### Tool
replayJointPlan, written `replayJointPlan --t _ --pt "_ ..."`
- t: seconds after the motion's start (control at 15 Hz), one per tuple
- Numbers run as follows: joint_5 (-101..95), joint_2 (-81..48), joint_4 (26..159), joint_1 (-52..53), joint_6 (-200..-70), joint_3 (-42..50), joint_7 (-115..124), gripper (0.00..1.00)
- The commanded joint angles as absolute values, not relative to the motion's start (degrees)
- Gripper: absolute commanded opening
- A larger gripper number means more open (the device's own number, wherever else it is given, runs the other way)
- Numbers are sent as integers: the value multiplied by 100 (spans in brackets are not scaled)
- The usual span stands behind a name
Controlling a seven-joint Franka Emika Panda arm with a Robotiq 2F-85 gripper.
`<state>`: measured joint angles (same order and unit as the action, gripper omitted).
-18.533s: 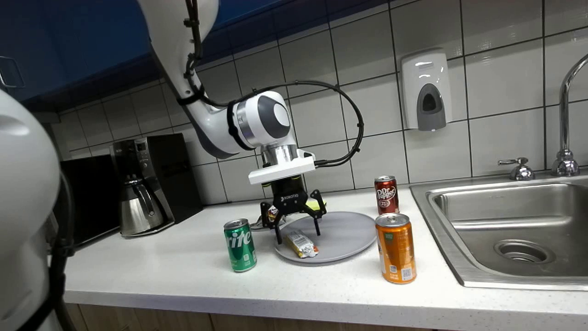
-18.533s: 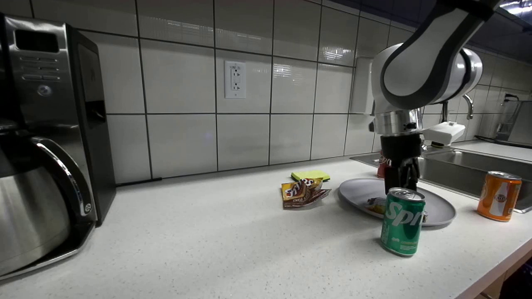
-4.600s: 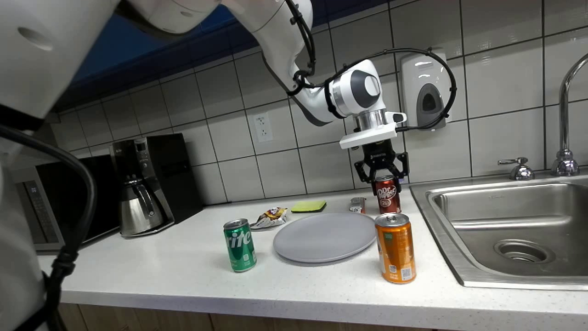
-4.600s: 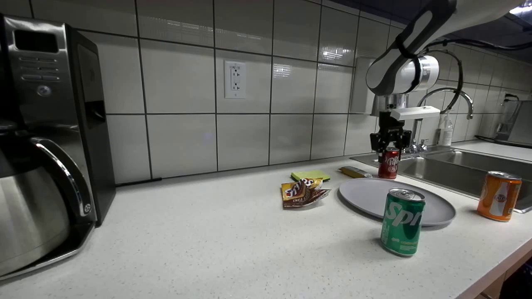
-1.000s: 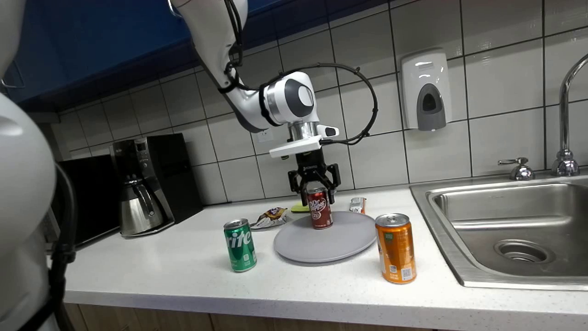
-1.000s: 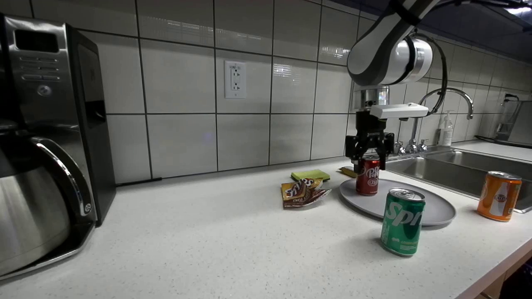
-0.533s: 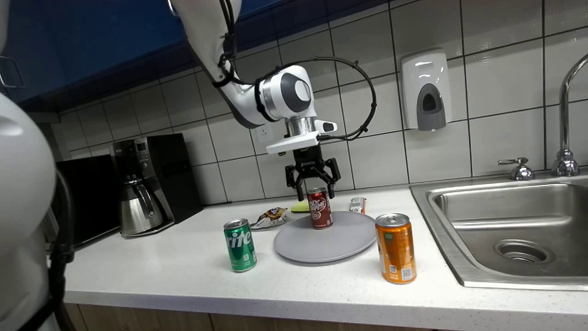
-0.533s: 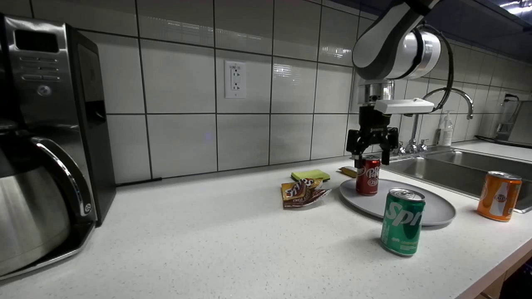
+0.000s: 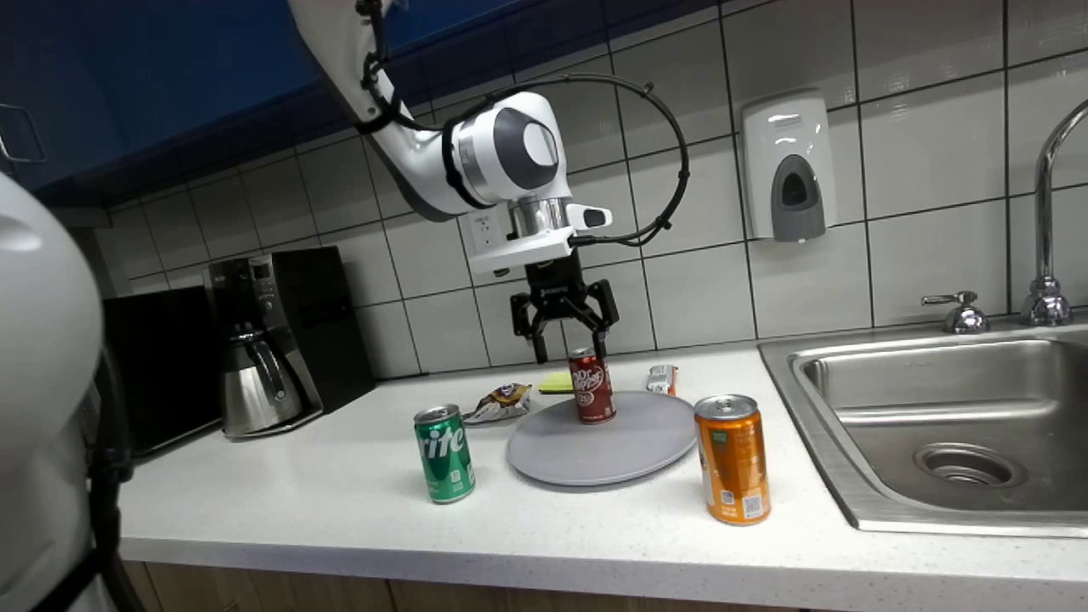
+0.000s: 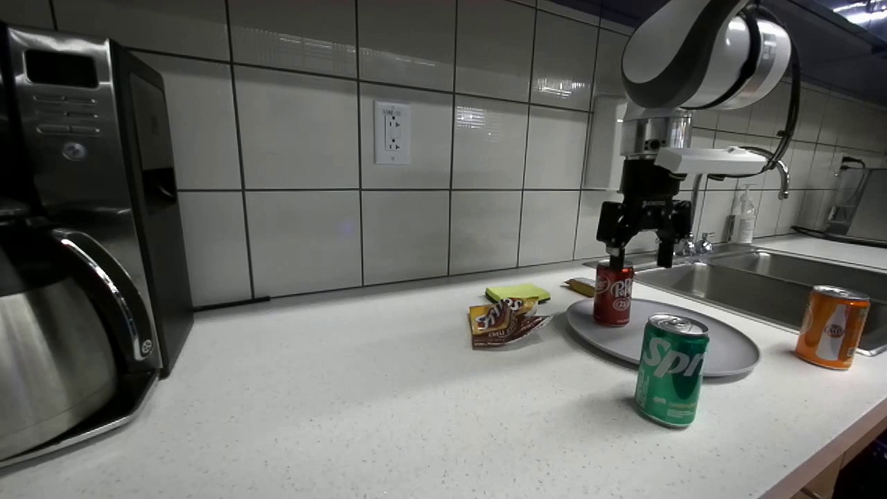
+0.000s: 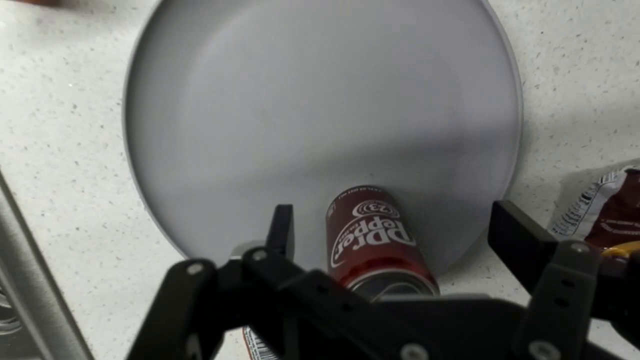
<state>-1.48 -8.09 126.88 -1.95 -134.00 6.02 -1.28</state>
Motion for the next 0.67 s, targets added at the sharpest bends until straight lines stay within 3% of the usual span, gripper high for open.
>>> replayJointPlan --t 0.0,0.6 --pt "-126 -138 13378 -289 -13580 556 4 100" --pt "-166 555 14117 -439 -13559 697 292 100"
